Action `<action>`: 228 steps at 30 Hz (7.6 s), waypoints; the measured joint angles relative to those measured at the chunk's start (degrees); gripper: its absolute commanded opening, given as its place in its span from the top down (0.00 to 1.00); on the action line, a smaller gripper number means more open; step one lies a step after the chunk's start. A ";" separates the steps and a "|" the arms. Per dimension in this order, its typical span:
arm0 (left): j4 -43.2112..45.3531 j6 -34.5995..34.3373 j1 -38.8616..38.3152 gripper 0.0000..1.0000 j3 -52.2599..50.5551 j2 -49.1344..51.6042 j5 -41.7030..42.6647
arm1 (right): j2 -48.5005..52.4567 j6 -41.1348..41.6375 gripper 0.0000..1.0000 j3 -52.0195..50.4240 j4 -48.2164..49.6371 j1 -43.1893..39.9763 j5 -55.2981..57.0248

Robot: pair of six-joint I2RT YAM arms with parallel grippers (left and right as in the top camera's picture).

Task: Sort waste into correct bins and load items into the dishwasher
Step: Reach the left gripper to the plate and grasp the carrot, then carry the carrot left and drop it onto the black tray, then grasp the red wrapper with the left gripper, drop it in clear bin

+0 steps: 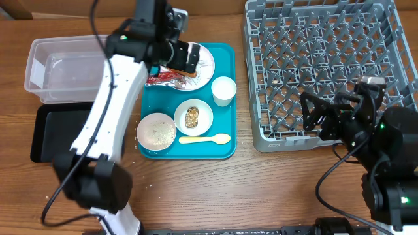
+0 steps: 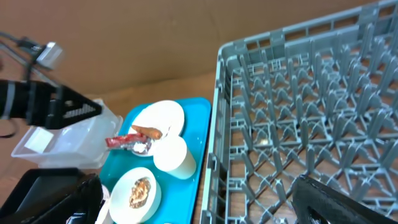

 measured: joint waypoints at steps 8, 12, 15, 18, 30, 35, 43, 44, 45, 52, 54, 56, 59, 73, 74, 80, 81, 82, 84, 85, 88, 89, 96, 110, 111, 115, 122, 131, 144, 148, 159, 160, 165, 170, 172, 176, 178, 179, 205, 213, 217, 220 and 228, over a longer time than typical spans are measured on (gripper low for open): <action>6.40 -8.79 -0.22 0.18 0.07 10.82 -2.51 | 0.35 0.00 0.00 0.00 -1.57 0.00 -0.17; 7.30 -20.39 -0.22 0.20 0.07 15.13 -6.84 | 0.37 0.00 0.00 0.00 -2.27 0.00 -0.17; 7.93 -26.88 -0.17 0.22 0.09 18.16 -8.92 | 0.48 -0.02 0.00 0.00 -2.95 0.00 -0.20; 8.85 -31.87 -0.17 0.25 0.09 21.20 -9.88 | 0.83 -0.02 0.00 0.00 -3.50 0.00 -0.20; 12.41 -42.36 -0.28 0.43 0.83 24.17 -10.40 | 5.22 0.00 0.00 0.00 -3.56 0.00 -0.20; 12.52 -43.32 -0.28 0.52 1.05 24.17 -10.69 | 7.34 0.02 0.00 0.00 -3.58 0.00 -0.17; 10.91 -43.08 -0.28 0.55 1.53 24.17 -10.10 | 8.55 -0.02 0.00 0.00 -3.45 0.00 -0.20; 10.29 -43.06 -0.28 0.53 1.64 24.17 -10.01 | 8.55 -0.02 0.00 0.00 -3.41 0.00 -0.20; 9.68 -43.08 -0.28 0.52 1.70 24.17 -9.99 | 8.55 0.00 0.00 0.00 -3.39 0.00 -0.20; 9.38 -43.60 -0.31 0.46 1.70 24.17 -12.02 | 8.55 0.00 0.00 0.00 -3.37 0.00 -0.20; 9.73 -43.98 -0.37 0.46 1.70 24.17 -13.05 | 8.55 0.00 0.00 0.00 -3.41 0.00 -0.17; 10.23 -44.44 -0.39 0.46 1.70 24.20 -13.99 | 8.55 -0.02 0.00 0.00 -3.43 0.00 -0.17; 10.67 -44.63 -0.39 0.48 1.70 24.37 -14.88 | 8.55 -0.02 0.00 0.00 -3.39 0.00 -0.17; 11.43 -45.05 -0.39 0.43 2.01 25.99 -15.37 | 8.55 0.00 0.00 0.00 -3.34 0.00 -0.20; 11.41 -45.03 -0.39 0.48 2.01 25.99 -15.37 | 8.55 0.00 0.00 0.00 -3.30 0.00 -0.20; 10.54 -45.03 -0.33 0.67 2.43 25.99 -15.37 | 8.55 0.00 0.00 0.00 -3.30 0.00 -0.20; 10.43 -45.00 -0.33 0.67 2.45 25.99 -15.37 | 8.55 -0.02 0.00 0.00 -3.30 0.00 -0.20; 10.25 -45.00 -0.33 0.66 2.45 25.99 -15.37 | 8.55 -0.02 0.00 0.00 -3.34 0.00 -0.20; 10.01 -45.00 -0.33 0.65 2.45 25.99 -15.37 | 8.55 0.00 0.00 0.00 -3.30 0.00 -0.20; 9.73 -45.00 -0.35 0.65 2.56 25.99 -15.37 | 8.55 0.00 0.00 0.00 -3.34 0.00 -0.17; 7.39 -44.96 -0.35 0.67 3.58 26.01 -15.37 | 8.55 -0.02 0.00 0.00 -3.32 0.00 -0.20; 6.08 -44.78 -0.33 0.66 4.39 26.10 -15.34 | 8.55 0.00 0.00 0.00 -3.32 0.00 -0.20; -4.74 -42.32 -0.33 0.66 15.13 26.86 -14.95 | 8.55 0.00 0.00 0.00 -3.34 0.00 -0.17; -23.87 -36.76 -0.33 0.80 34.21 26.88 -13.42 | 8.55 0.00 0.00 0.00 -3.32 0.00 -0.17; -25.27 -36.37 -0.33 0.80 35.98 26.88 -13.38 | 8.55 0.00 0.00 0.00 -3.32 0.00 -0.17; -31.28 -34.80 -0.33 0.75 42.45 26.88 -13.42 | 8.55 0.00 0.00 0.00 -3.30 0.00 -0.20; -41.88 -31.15 0.44 0.77 54.93 26.95 -14.69 | 8.55 0.00 0.00 0.00 -3.17 0.00 -0.17; -41.99 -26.93 2.49 0.80 58.10 22.80 -14.51 | 8.55 -0.02 0.00 0.00 -3.04 0.00 -0.22; -42.03 -24.83 3.34 0.87 42.42 -3.89 -16.63 | 8.55 0.00 0.00 0.00 -3.32 0.00 -0.17; -42.07 -25.31 6.10 0.87 33.11 -10.58 -17.70 | 8.55 0.00 0.00 0.00 -3.48 0.00 -0.20; -41.42 -30.51 22.05 0.88 8.59 -16.96 -19.47 | 8.55 -0.02 0.00 0.00 -3.74 0.00 -0.17; -40.65 -31.32 23.50 0.87 6.10 -16.96 -19.82 | 8.55 -0.02 0.00 0.00 -3.76 0.00 -0.20; -33.73 -33.75 28.26 0.87 -6.27 -16.94 -20.94 | 8.55 0.00 0.00 0.02 -3.80 0.00 -0.20; -23.10 -35.93 28.83 0.85 -18.23 -16.90 -21.84 | 8.55 0.00 0.00 0.04 -3.82 0.00 -0.20; -18.80 -37.68 28.85 0.84 -23.21 -16.90 -22.71 | 8.55 -0.02 0.00 0.04 -3.85 0.00 -0.17; -8.81 -40.68 29.59 0.84 -32.44 -16.90 -24.39 | 8.55 -0.02 0.00 0.04 -3.89 0.00 -0.20; -2.97 -41.57 30.12 0.84 -36.57 -16.87 -24.94 | 8.55 0.00 0.00 0.04 -3.89 0.00 -0.20; 0.48 -41.86 30.29 0.84 -38.77 -16.87 -25.24 | 8.55 0.00 0.00 0.04 -3.89 0.00 -0.20; 1.75 -32.06 27.17 0.29 -29.57 -16.90 -17.46 | 8.55 0.00 0.00 0.04 -3.82 0.00 -0.17; 6.88 -23.47 9.25 0.19 -17.44 -16.90 -13.44 | 8.55 0.02 0.00 0.04 -3.82 0.00 -0.15; 14.16 -24.85 0.37 0.15 -17.18 -15.02 -19.32 | 8.55 -0.02 0.00 0.04 -3.85 0.00 -0.20; 20.09 -25.94 -2.34 0.12 -16.68 -10.71 -21.49 | 8.55 0.00 0.00 0.04 -3.89 0.00 -0.20; 30.75 -25.92 -2.84 0.00 -16.55 5.81 -21.00 | 8.55 -0.02 0.00 0.07 -5.14 0.00 -0.20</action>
